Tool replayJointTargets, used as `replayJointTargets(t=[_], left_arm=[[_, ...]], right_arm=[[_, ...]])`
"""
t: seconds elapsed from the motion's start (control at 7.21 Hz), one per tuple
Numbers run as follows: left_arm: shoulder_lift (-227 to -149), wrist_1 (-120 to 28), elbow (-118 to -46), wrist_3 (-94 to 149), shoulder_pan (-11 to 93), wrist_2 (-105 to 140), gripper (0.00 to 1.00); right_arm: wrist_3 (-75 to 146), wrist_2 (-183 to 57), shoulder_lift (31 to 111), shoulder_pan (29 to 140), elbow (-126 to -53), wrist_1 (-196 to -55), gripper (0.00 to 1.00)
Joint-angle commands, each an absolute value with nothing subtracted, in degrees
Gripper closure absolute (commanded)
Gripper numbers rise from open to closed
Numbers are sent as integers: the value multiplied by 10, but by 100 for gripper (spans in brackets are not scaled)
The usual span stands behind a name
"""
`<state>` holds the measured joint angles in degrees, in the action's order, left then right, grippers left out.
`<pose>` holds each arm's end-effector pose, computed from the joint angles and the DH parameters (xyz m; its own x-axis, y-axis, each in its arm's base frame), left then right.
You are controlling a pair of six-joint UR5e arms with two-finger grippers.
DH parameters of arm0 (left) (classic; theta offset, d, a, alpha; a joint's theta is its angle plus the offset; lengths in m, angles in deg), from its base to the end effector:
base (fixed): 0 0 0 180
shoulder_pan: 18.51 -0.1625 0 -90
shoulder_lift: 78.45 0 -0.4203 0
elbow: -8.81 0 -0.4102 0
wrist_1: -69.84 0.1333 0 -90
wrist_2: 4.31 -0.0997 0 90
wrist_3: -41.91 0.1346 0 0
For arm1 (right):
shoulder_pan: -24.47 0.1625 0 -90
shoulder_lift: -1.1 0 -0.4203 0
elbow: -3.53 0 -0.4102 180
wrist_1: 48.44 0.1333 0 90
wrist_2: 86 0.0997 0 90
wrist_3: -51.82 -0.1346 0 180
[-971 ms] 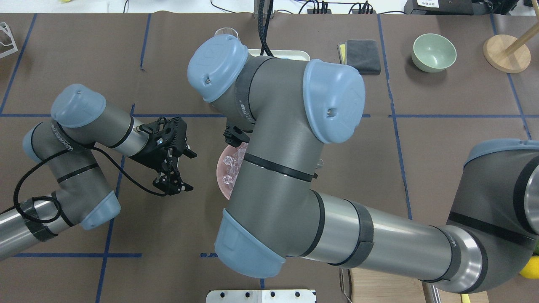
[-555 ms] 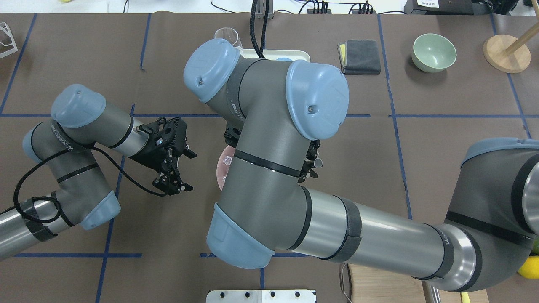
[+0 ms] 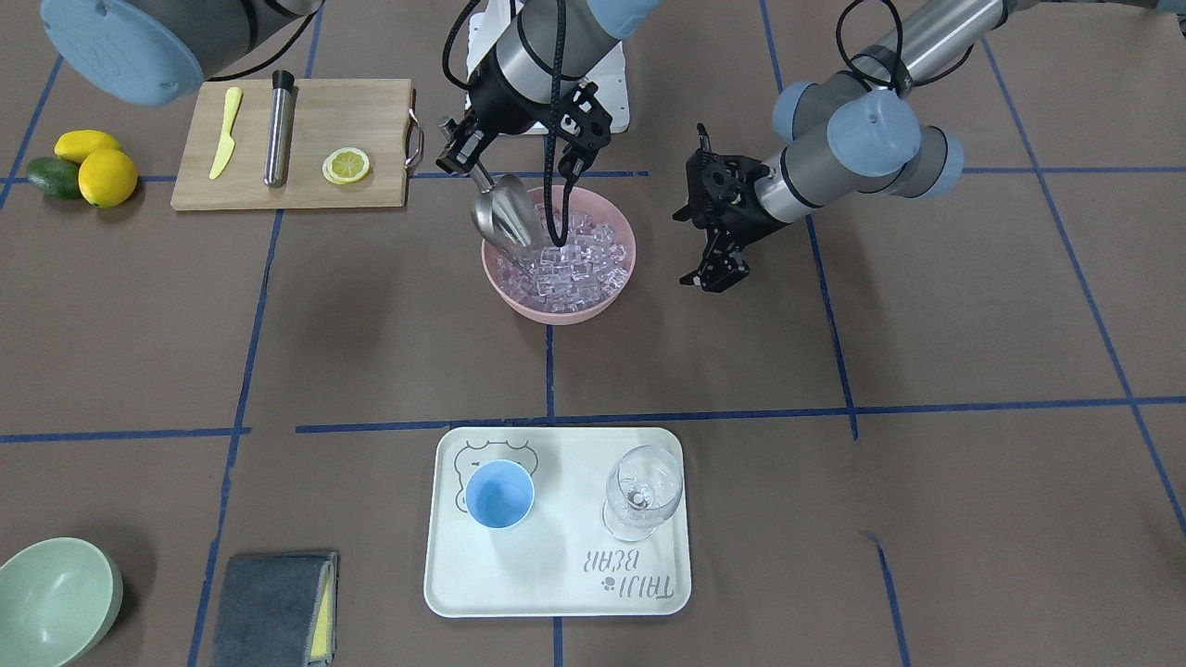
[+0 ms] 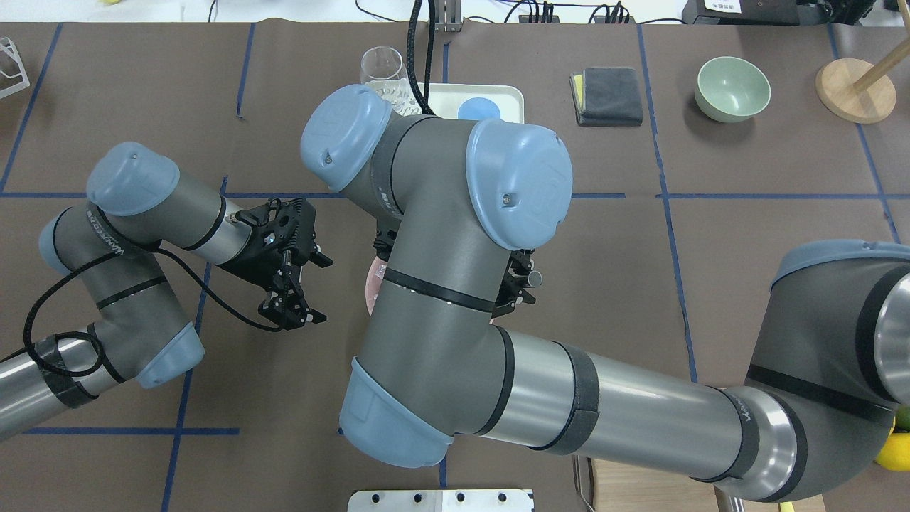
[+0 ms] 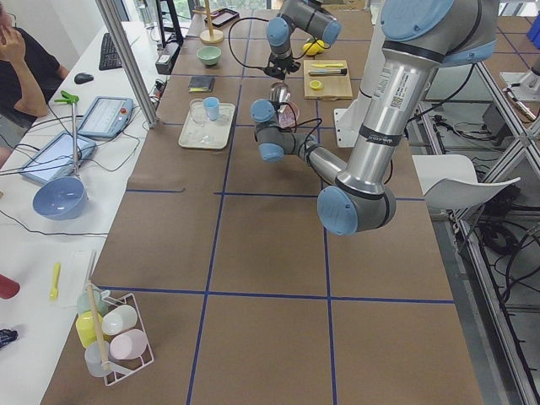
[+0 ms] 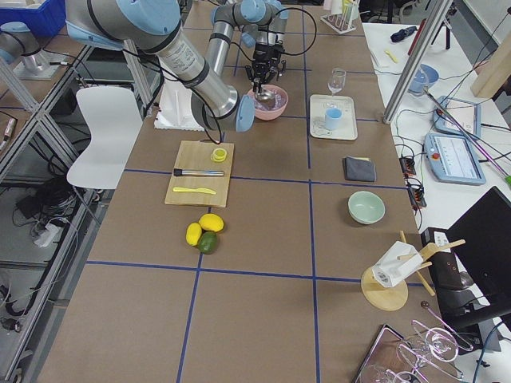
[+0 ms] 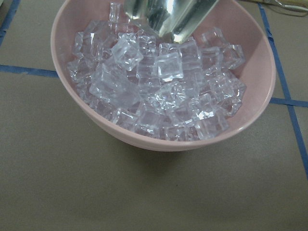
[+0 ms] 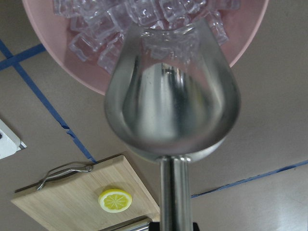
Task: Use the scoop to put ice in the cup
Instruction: 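Dip the scoop into the ice cubes in the pink bowl with the right gripper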
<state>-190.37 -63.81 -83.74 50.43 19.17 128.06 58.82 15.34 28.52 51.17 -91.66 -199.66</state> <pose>0.4961 -0.4369 0.3270 -0.0866 0.9901 -0.1109 -0.2853 0.0820 0.9549 -0.5259 -0.3841 0.0961 0.3092 -0.9338 0.1800 0.9322 0.3351 0.1370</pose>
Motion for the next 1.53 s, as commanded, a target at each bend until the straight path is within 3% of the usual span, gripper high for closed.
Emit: replayJointTargets(t=[0.0,0.42,1.39], left_arm=[[-1903,-638,-837,504,192,1280,0],[-1905,-639,-838,504,191,1266,0],[-1910,-638,-844,503,191,1266,0]], right_arm=[[601,138,290,502,-901,-1977,100],[602,136,296,500,-886,-1943,100],[622,180,395,512,-906,-1824,100]])
